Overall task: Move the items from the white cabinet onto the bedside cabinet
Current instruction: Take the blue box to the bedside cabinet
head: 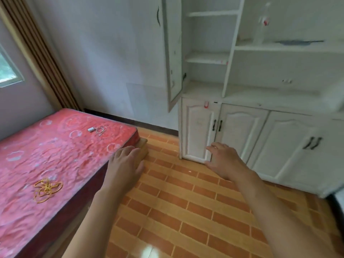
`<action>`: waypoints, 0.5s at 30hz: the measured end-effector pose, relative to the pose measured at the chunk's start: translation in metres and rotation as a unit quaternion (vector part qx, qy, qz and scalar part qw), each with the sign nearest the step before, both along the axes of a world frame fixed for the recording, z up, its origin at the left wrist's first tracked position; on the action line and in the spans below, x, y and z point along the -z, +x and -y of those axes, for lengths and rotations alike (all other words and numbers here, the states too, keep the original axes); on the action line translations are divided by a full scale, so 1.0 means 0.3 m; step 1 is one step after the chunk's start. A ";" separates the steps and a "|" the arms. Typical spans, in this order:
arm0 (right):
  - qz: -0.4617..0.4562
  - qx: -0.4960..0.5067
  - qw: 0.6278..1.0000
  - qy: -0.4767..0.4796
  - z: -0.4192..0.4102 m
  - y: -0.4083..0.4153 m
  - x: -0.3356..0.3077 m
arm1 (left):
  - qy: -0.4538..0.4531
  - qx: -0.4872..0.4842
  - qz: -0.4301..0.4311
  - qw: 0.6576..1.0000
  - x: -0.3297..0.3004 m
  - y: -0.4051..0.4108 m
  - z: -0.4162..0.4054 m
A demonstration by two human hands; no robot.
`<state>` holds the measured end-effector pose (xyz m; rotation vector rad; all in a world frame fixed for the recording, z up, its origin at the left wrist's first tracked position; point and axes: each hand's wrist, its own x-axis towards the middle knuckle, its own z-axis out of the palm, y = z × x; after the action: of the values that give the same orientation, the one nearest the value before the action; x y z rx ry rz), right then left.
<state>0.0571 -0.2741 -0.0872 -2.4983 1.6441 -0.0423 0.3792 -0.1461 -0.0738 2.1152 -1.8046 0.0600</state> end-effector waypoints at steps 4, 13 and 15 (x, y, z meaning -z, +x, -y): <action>0.003 0.053 0.999 0.006 0.082 -0.250 -0.028 | 0.005 0.061 -0.013 0.998 -0.027 -0.194 0.218; 0.041 0.177 0.983 -0.010 0.247 -0.672 -0.091 | 0.000 0.204 0.013 0.979 -0.074 -0.565 0.732; 0.034 0.203 0.979 -0.013 0.299 -0.743 -0.104 | 0.000 0.231 0.011 0.973 -0.069 -0.642 0.842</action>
<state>-0.1658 -0.3639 -0.0560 -2.1088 2.1025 -0.1923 0.1865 -0.3988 -0.0530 1.6459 -2.2587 -0.0342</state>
